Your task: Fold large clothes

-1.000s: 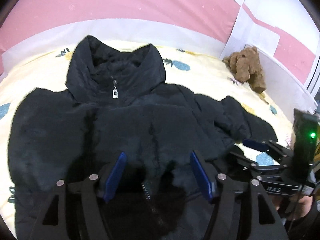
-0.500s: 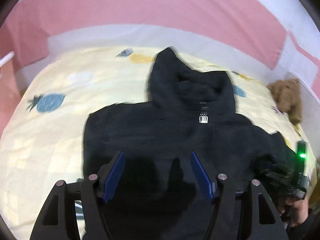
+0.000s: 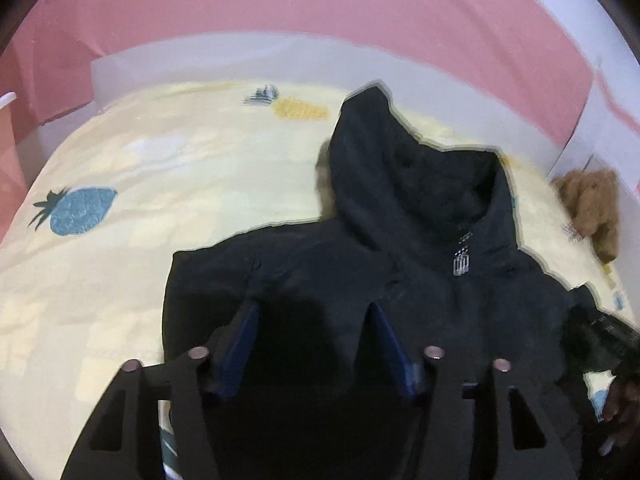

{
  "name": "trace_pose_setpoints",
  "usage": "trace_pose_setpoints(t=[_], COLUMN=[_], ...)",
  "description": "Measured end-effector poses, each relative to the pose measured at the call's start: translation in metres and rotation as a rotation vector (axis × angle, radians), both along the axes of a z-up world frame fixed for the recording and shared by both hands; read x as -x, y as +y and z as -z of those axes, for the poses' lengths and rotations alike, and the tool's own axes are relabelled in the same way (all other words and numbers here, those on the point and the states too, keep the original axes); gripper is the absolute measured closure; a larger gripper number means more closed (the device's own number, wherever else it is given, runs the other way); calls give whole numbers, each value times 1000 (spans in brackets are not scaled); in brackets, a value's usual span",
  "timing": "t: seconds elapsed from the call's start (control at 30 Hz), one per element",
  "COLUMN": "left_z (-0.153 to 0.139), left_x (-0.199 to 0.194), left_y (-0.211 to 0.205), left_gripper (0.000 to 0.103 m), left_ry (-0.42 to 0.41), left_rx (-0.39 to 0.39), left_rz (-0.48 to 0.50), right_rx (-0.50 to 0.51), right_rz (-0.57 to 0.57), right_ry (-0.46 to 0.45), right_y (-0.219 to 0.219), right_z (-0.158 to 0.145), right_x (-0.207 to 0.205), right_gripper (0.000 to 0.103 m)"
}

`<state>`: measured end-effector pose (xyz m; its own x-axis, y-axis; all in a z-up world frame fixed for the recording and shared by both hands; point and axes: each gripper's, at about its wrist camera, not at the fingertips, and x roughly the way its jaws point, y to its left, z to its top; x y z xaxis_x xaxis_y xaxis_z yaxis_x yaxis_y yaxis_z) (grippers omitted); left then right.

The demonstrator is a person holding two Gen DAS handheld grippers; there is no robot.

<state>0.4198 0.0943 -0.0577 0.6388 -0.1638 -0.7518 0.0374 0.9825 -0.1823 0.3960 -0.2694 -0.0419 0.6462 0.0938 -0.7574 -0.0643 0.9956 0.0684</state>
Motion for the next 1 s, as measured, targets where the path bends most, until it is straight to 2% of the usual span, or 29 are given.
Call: trace_pose_setpoints(t=[0.1,0.2,0.27,0.33,0.4,0.47,0.53,0.63,0.73,0.87,1.0], left_z=[20,28,23,12,-5,-14,-10,15,29,20,-11], left_x=[-4,-3,-1,4,20,36,48,46,42,47,76], left_y=[-8,-14,-13,-9,4,16,27,29,27,22,15], left_gripper=[46,46,46,54,54,54,54,55,55,55,55], left_ry=[-5,-24,-16,-17,-50,-83,-75,-4,21,25,-6], left_rx=[-50,-69,-75,-67,-19,-5,8,-16,-25,-63,-52], left_rz=[14,11,14,10,7,-8,-21,-35,-36,-48,-59], right_rx=[62,63,73,64,35,5,8,40,31,41,35], right_rz=[-16,-11,-13,-11,-15,-31,-53,-64,-65,-58,-39], right_ry=[80,81,83,69,20,-12,-8,77,89,98,39], right_y=[14,14,15,12,7,6,10,17,15,13,4], right_z=[33,45,40,26,9,-1,5,34,44,32,4], right_x=[-24,-30,-28,-19,-1,20,31,24,19,25,61], right_gripper=[64,63,63,63,63,63,63,63,63,63,63])
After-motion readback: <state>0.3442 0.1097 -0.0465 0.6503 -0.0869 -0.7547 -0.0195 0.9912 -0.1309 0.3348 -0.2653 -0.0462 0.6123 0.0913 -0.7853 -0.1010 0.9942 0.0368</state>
